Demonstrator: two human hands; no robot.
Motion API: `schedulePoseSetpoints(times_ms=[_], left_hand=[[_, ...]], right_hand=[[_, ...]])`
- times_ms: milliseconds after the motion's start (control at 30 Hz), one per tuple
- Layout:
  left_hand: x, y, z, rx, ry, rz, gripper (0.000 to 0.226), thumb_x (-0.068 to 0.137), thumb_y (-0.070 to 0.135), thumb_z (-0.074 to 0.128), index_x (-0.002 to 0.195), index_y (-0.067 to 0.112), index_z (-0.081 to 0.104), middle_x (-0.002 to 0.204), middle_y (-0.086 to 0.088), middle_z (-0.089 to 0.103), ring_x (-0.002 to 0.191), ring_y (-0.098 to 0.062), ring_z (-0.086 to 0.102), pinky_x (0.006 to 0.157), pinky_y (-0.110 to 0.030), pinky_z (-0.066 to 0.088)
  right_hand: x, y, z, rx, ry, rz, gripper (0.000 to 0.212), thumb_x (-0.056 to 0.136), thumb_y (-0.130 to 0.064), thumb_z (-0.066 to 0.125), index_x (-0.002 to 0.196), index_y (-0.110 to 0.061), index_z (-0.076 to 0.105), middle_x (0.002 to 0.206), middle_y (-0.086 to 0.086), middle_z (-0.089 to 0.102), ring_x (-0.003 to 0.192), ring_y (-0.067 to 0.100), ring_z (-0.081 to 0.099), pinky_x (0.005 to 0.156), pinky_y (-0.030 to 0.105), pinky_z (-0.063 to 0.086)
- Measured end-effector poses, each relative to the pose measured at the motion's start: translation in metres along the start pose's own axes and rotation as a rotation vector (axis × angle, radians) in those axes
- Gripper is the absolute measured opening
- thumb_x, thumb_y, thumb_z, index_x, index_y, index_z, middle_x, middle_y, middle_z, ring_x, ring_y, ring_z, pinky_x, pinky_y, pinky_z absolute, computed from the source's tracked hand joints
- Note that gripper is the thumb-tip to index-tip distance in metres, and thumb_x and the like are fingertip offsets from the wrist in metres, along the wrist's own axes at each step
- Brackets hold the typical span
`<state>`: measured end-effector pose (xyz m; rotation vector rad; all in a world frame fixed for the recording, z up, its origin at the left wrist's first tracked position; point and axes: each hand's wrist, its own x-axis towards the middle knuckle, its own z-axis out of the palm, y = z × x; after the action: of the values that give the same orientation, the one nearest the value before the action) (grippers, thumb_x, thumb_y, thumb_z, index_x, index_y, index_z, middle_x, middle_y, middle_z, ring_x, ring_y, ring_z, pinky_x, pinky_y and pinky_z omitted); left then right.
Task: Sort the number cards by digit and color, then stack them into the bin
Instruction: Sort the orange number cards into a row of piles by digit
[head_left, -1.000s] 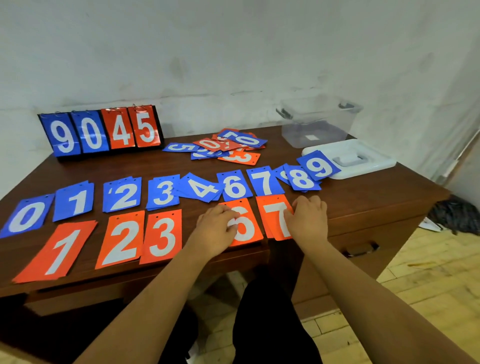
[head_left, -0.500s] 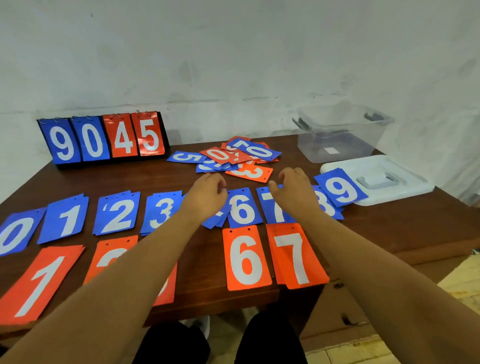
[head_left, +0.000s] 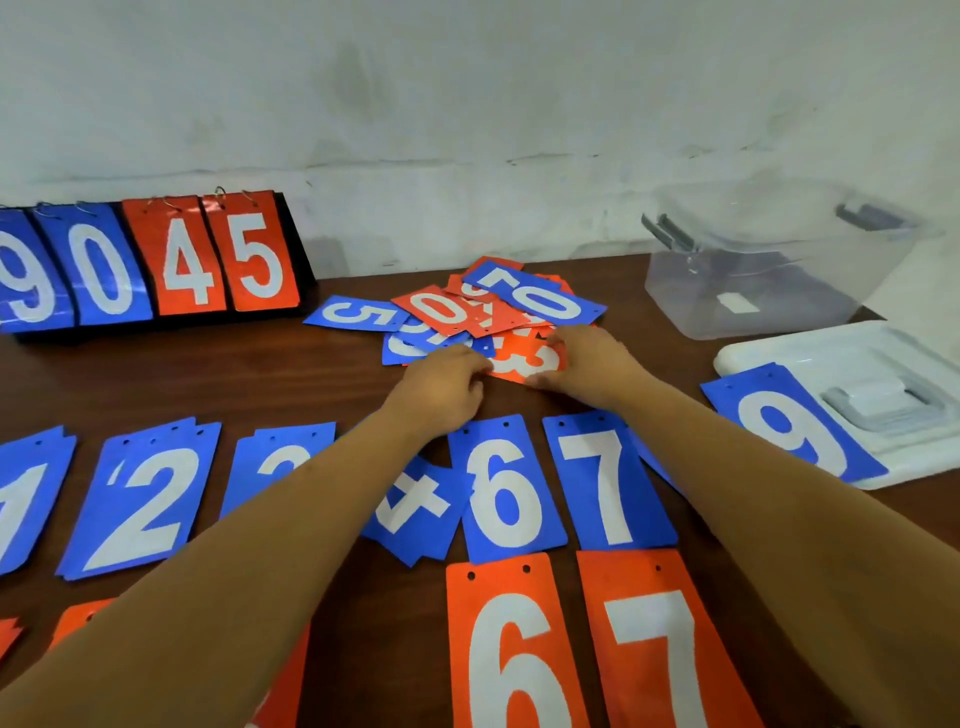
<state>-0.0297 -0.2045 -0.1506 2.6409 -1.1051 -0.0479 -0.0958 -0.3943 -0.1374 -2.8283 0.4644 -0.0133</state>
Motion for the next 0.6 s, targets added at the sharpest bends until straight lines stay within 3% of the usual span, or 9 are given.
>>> schedulePoseSetpoints(times_ms=[100, 200, 267, 333, 400, 433, 500, 600], left_hand=[[0.003, -0.004, -0.002, -0.042, 0.026, 0.029, 0.031, 0.1, 0.022, 0.049, 0.129, 0.019, 0.059, 0.133, 0.0, 0.055, 0.122, -0.015, 0.049, 0.096, -0.024, 0.039], [0.002, -0.004, -0.008, -0.118, 0.104, 0.012, 0.03, 0.098, 0.03, 0.055, 0.126, 0.021, 0.058, 0.13, 0.0, 0.055, 0.118, -0.014, 0.049, 0.091, -0.021, 0.036], [0.001, -0.002, -0.016, -0.181, 0.237, 0.012, 0.043, 0.094, 0.036, 0.061, 0.133, 0.019, 0.053, 0.137, -0.003, 0.049, 0.127, -0.018, 0.045, 0.098, -0.025, 0.037], [-0.002, 0.003, -0.027, -0.247, 0.282, 0.017, 0.062, 0.09, 0.042, 0.066, 0.143, 0.02, 0.043, 0.149, -0.003, 0.04, 0.137, -0.02, 0.036, 0.108, -0.034, 0.035], [-0.005, 0.011, -0.04, -0.33, 0.189, -0.009, 0.065, 0.088, 0.043, 0.067, 0.145, 0.024, 0.042, 0.147, 0.002, 0.043, 0.134, -0.017, 0.041, 0.104, -0.033, 0.042], [-0.006, 0.014, -0.045, -0.372, 0.142, -0.03, 0.057, 0.089, 0.04, 0.067, 0.14, 0.024, 0.049, 0.136, 0.004, 0.052, 0.124, -0.015, 0.05, 0.094, -0.026, 0.047], [-0.009, 0.015, -0.054, -0.454, 0.111, -0.086, 0.035, 0.09, 0.033, 0.068, 0.122, 0.02, 0.065, 0.11, 0.005, 0.066, 0.104, -0.013, 0.064, 0.078, -0.018, 0.05], [-0.019, -0.003, -0.062, -0.686, 0.269, -0.229, 0.023, 0.089, 0.025, 0.069, 0.11, 0.016, 0.071, 0.1, 0.0, 0.071, 0.091, -0.016, 0.068, 0.078, -0.028, 0.056]], right_hand=[[0.004, 0.001, -0.006, 0.154, 0.001, 0.03, 0.065, 0.084, -0.031, 0.073, 0.14, -0.018, 0.044, 0.141, 0.008, 0.047, 0.124, 0.026, 0.049, 0.1, 0.039, 0.045], [0.002, 0.007, -0.015, 0.416, 0.152, 0.066, 0.032, 0.089, -0.006, 0.06, 0.119, -0.019, 0.064, 0.126, 0.004, 0.058, 0.103, 0.016, 0.057, 0.069, 0.022, 0.048], [-0.007, 0.006, -0.025, 0.566, 0.248, 0.062, 0.028, 0.088, -0.002, 0.056, 0.097, -0.023, 0.071, 0.113, -0.002, 0.063, 0.103, 0.012, 0.057, 0.066, 0.019, 0.047], [-0.02, 0.001, -0.037, 0.683, 0.281, 0.008, 0.028, 0.089, -0.001, 0.054, 0.093, -0.023, 0.072, 0.104, -0.009, 0.063, 0.101, 0.006, 0.057, 0.066, 0.016, 0.047], [-0.032, -0.01, -0.047, 0.769, 0.283, -0.086, 0.024, 0.091, -0.004, 0.055, 0.094, -0.02, 0.072, 0.096, -0.014, 0.064, 0.09, 0.002, 0.06, 0.061, 0.01, 0.048], [-0.034, -0.016, -0.05, 0.815, 0.286, -0.127, 0.022, 0.092, -0.004, 0.056, 0.095, -0.019, 0.072, 0.096, -0.013, 0.065, 0.088, 0.001, 0.062, 0.061, 0.009, 0.049], [-0.031, -0.027, -0.052, 0.903, 0.305, -0.165, 0.018, 0.09, -0.006, 0.06, 0.099, -0.017, 0.071, 0.102, -0.003, 0.069, 0.091, 0.007, 0.066, 0.069, 0.015, 0.055], [-0.013, -0.034, -0.042, 0.98, 0.415, -0.059, 0.016, 0.092, -0.018, 0.06, 0.104, -0.012, 0.068, 0.1, 0.004, 0.071, 0.093, 0.015, 0.067, 0.085, 0.035, 0.056]])
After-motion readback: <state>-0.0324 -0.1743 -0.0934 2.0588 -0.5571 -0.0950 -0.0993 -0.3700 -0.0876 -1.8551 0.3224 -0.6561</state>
